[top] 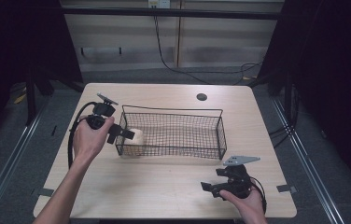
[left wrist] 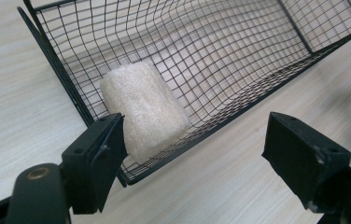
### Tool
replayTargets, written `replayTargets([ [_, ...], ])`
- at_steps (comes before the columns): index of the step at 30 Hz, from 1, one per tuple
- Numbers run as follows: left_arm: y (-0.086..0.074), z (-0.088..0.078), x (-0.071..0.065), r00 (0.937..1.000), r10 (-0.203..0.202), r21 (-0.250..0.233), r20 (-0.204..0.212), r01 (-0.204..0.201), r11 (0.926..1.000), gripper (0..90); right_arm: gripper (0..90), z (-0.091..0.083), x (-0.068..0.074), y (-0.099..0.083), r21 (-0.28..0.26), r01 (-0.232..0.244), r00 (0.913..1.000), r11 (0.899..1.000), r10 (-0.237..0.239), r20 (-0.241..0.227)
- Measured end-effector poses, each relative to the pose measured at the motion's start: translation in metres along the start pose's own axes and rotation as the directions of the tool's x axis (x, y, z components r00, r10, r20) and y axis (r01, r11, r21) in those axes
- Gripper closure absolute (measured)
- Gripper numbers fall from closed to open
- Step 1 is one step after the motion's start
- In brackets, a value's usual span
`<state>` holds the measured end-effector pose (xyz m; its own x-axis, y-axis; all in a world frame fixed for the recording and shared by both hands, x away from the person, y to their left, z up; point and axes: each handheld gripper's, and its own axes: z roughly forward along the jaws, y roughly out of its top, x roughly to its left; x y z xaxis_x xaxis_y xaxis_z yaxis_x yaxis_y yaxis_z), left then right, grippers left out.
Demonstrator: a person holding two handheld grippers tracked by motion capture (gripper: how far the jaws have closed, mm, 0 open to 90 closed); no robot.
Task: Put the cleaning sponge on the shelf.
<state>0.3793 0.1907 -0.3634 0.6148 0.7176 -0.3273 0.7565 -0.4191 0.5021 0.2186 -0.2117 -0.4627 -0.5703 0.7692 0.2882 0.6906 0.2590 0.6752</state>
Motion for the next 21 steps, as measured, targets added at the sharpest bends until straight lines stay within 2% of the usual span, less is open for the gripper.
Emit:
replayTargets([
  [1,0.0,0.0,0.0,1.0,0.0,0.0,0.0,0.0,1.0,20.6,14.5,0.0,0.0,0.0,0.0,0.0,1.0,1.0,0.0,0.0],
  [2,-0.003,-0.002,0.002,0.9993,0.013,-0.011,0.035,-0.013,0.9999,20.6,14.5,0.0,0.0,0.0,0.0,0.0,1.0,1.0,0.0,0.0],
  [3,-0.008,-0.005,0.005,0.9992,-0.001,-0.041,0.041,0.002,0.9992,20.7,14.5,0.0,0.0,0.0,0.0,-0.001,1.0,1.0,0.001,0.0],
  [5,-0.011,-0.009,0.007,0.9992,0.002,-0.05,0.039,0.0,0.9987,20.7,14.4,0.0,0.0,0.0,-0.001,-0.002,1.0,1.0,0.002,0.0],
  [6,-0.015,-0.011,0.008,0.9986,-0.002,-0.072,0.053,0.006,0.9974,20.7,14.4,0.0,0.0,0.0,-0.001,-0.001,1.0,1.0,0.001,0.0],
  [11,-0.024,-0.016,0.008,0.9987,0.008,-0.098,0.05,-0.004,0.9952,20.6,14.4,0.0,0.0,0.0,-0.003,0.002,1.0,1.0,-0.002,0.001],
  [14,-0.03,-0.017,0.01,0.9981,0.003,-0.104,0.062,0.003,0.9946,19.5,14.4,0.0,0.0,0.0,-0.003,-0.001,1.0,1.0,0.001,0.002],
  [21,-0.053,-0.019,0.004,0.9981,0.029,-0.117,0.055,-0.022,0.9928,19.5,14.3,0.0,0.0,0.0,-0.003,-0.004,1.0,1.0,0.004,0.003],
])
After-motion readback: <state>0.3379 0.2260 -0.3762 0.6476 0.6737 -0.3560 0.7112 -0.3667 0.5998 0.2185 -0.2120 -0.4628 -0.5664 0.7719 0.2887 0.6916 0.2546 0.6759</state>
